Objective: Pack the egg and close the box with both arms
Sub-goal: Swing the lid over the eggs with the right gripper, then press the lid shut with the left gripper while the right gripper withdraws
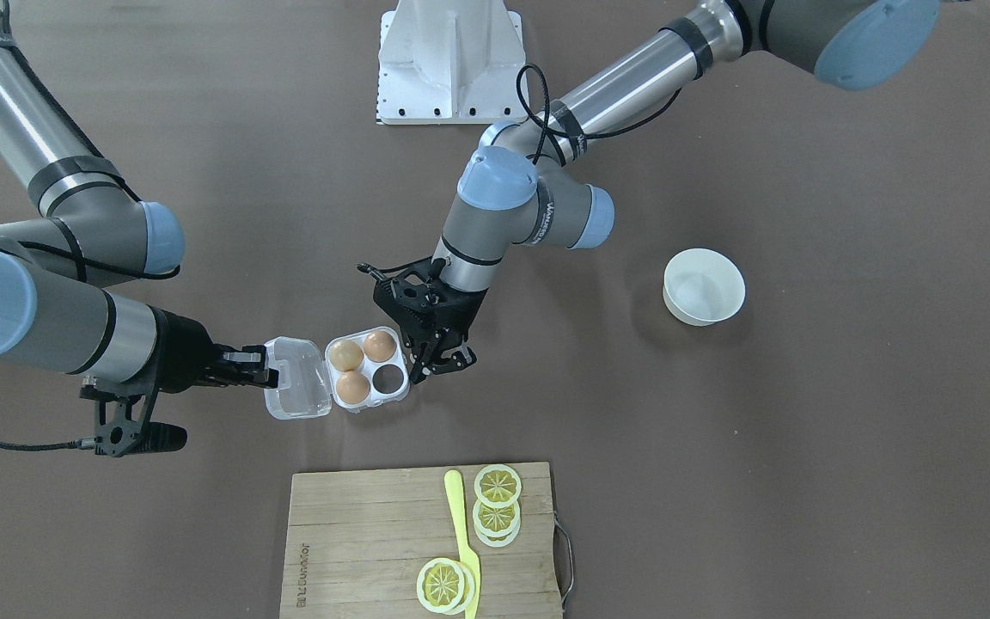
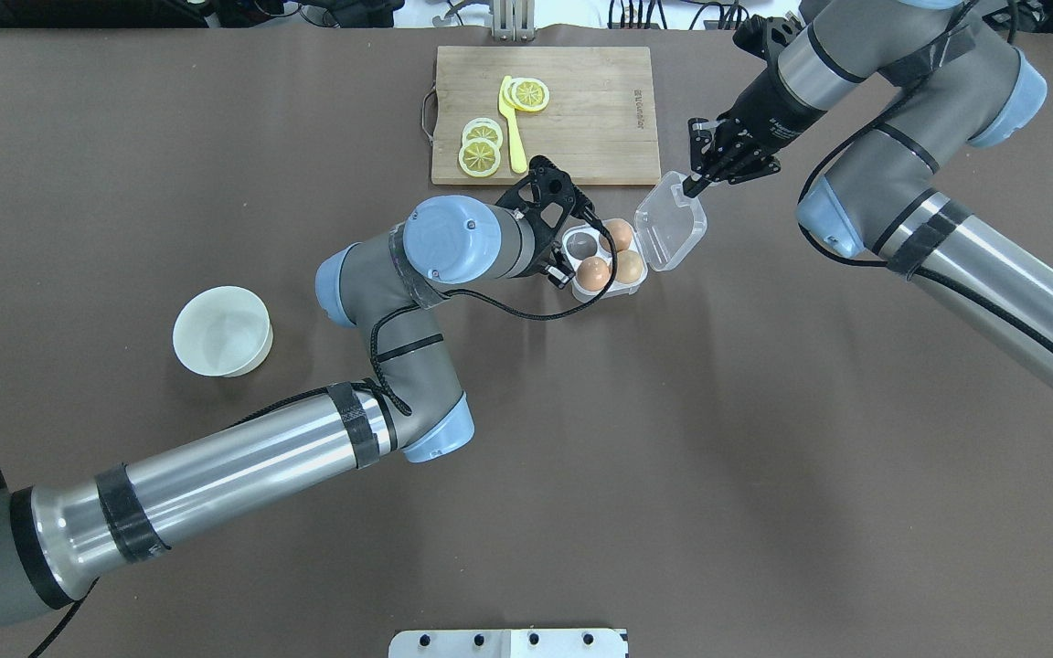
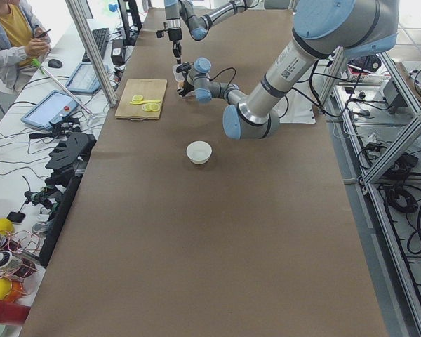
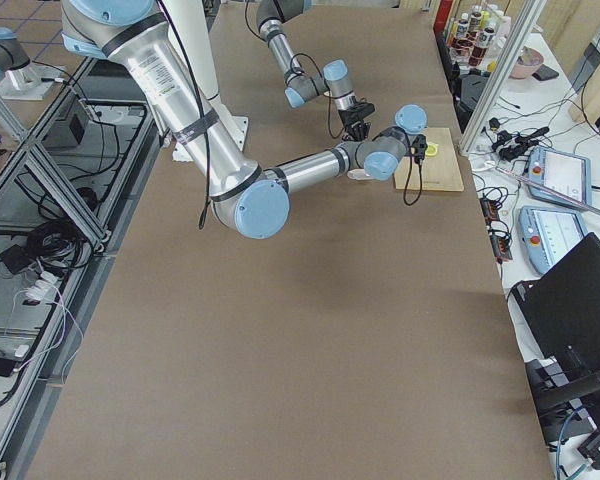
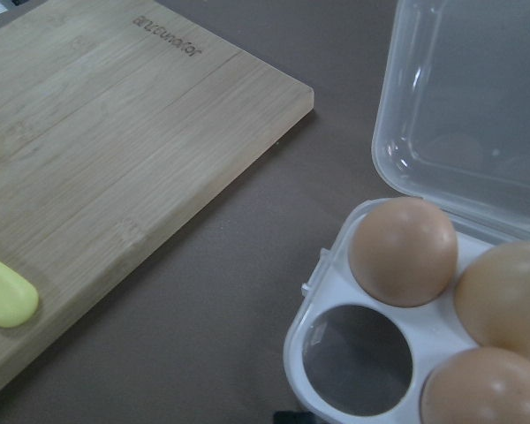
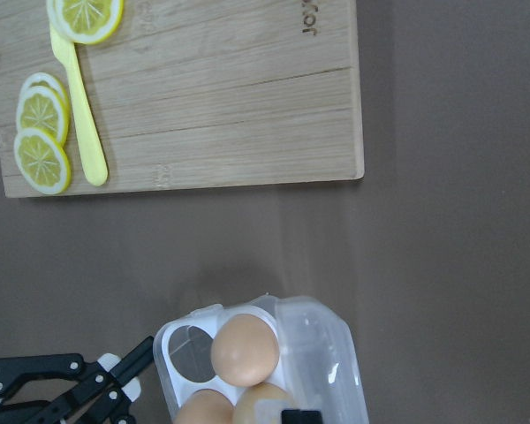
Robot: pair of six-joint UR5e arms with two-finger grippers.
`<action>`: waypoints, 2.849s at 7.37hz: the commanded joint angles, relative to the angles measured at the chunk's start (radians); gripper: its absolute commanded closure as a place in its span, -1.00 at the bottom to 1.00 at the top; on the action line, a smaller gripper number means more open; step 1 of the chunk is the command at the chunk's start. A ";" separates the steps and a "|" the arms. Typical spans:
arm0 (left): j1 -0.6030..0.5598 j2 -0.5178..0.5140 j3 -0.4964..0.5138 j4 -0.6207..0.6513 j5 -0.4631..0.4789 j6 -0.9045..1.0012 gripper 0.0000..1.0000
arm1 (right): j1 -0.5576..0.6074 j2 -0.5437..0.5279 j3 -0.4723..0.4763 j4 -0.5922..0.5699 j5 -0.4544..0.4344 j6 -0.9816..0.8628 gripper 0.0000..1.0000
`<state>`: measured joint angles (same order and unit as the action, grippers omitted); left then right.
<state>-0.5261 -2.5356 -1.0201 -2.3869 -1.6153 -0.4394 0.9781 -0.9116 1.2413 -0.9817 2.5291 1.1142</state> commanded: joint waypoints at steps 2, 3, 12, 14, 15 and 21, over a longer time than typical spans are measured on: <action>0.000 0.000 0.000 0.000 0.000 -0.001 1.00 | -0.007 0.031 0.000 0.000 -0.001 0.053 1.00; 0.000 0.000 0.000 0.000 0.000 -0.001 1.00 | -0.013 0.040 0.001 0.000 -0.001 0.074 1.00; 0.002 0.000 -0.003 0.000 0.002 -0.009 1.00 | -0.090 0.083 -0.003 0.005 -0.045 0.176 1.00; 0.003 0.000 -0.006 0.000 0.003 -0.009 1.00 | -0.102 0.111 -0.014 0.005 -0.064 0.223 1.00; 0.003 0.000 -0.006 0.000 0.002 -0.009 1.00 | -0.105 0.134 -0.025 0.005 -0.072 0.248 1.00; -0.014 0.006 -0.055 0.002 -0.011 -0.010 1.00 | 0.068 0.079 -0.008 0.005 0.101 0.236 1.00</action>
<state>-0.5310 -2.5349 -1.0580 -2.3860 -1.6220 -0.4501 0.9909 -0.7818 1.2067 -0.9773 2.5735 1.3929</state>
